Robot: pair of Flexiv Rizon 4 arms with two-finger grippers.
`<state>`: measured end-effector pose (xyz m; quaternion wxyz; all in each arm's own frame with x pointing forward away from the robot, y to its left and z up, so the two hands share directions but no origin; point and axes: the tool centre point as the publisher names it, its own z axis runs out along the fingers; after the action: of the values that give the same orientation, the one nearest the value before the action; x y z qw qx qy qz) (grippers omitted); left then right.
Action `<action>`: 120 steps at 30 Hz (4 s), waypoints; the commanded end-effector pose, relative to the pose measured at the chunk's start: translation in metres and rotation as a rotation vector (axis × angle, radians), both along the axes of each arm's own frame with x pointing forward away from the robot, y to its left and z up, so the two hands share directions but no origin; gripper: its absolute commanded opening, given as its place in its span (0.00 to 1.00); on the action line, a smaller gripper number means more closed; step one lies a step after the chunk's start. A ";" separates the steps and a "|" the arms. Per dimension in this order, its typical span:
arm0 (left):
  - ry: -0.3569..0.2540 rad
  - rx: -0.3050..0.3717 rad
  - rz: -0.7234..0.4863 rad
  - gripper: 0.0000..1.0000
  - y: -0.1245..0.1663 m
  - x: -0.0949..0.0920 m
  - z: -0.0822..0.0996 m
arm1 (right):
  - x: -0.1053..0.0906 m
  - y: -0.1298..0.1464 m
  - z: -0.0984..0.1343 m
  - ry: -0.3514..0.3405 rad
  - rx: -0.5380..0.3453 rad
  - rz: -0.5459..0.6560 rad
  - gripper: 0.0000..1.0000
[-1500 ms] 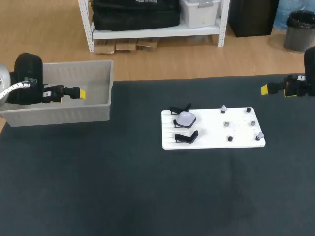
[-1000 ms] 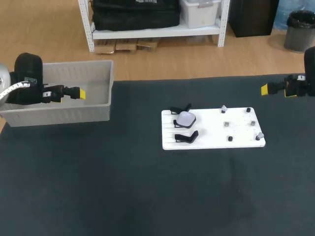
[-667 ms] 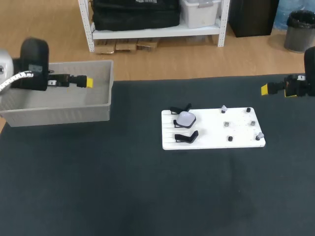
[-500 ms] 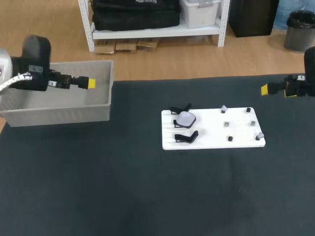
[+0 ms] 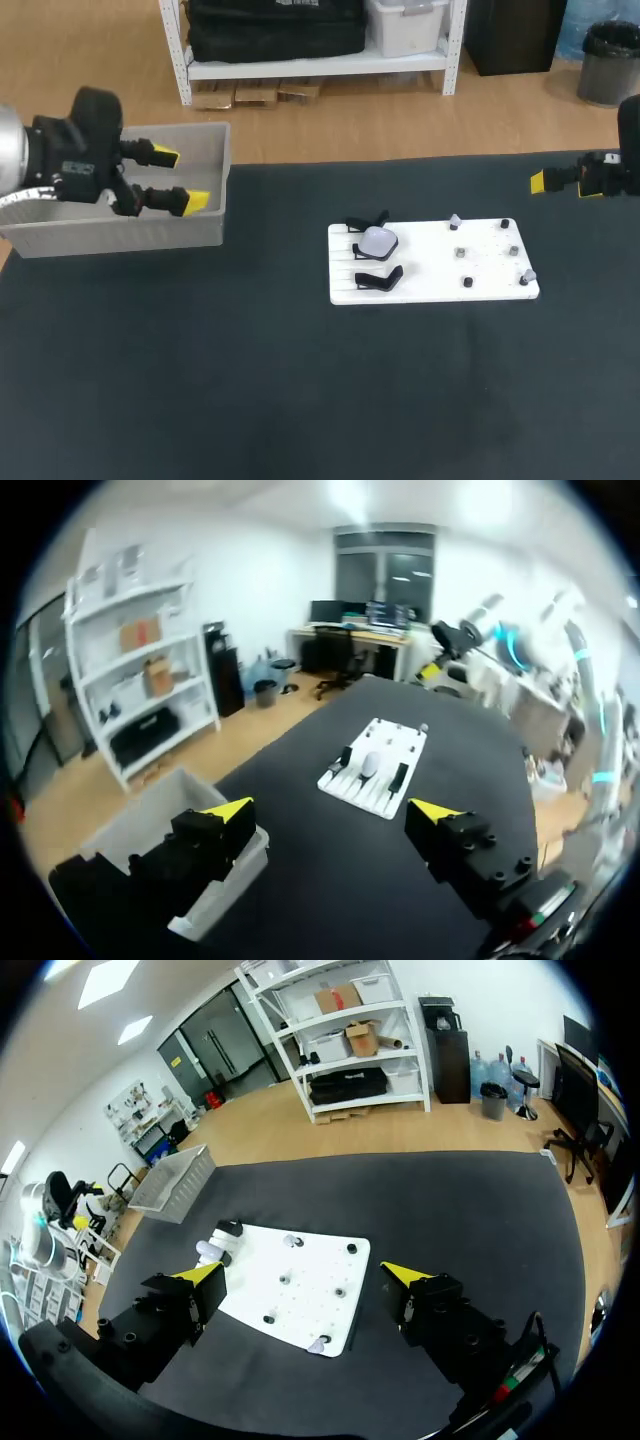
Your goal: Pick up each earbud case from the left stands, insert the matching earbuds, close the lid, and place the case in the box.
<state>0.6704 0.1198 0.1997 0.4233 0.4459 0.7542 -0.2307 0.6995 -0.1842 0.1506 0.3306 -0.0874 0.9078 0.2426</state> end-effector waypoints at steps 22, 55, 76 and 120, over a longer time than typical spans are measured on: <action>-0.084 0.012 -0.444 1.00 -0.068 0.013 -0.059 | 0.000 -0.001 0.000 0.000 0.001 0.002 1.00; -0.042 -0.027 -0.412 1.00 -0.151 0.028 -0.130 | 0.000 -0.001 0.000 0.000 0.001 0.002 1.00; -0.007 -0.072 -0.437 1.00 -0.202 0.052 -0.156 | 0.000 -0.001 0.000 0.000 0.001 0.002 1.00; 0.077 -0.121 -0.426 0.58 -0.237 0.062 -0.190 | 0.000 -0.001 0.000 0.000 0.001 0.002 1.00</action>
<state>0.7310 -0.1161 0.0119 0.3635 0.5591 0.6438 -0.3753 0.6995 -0.1842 0.1506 0.3306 -0.0874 0.9079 0.2425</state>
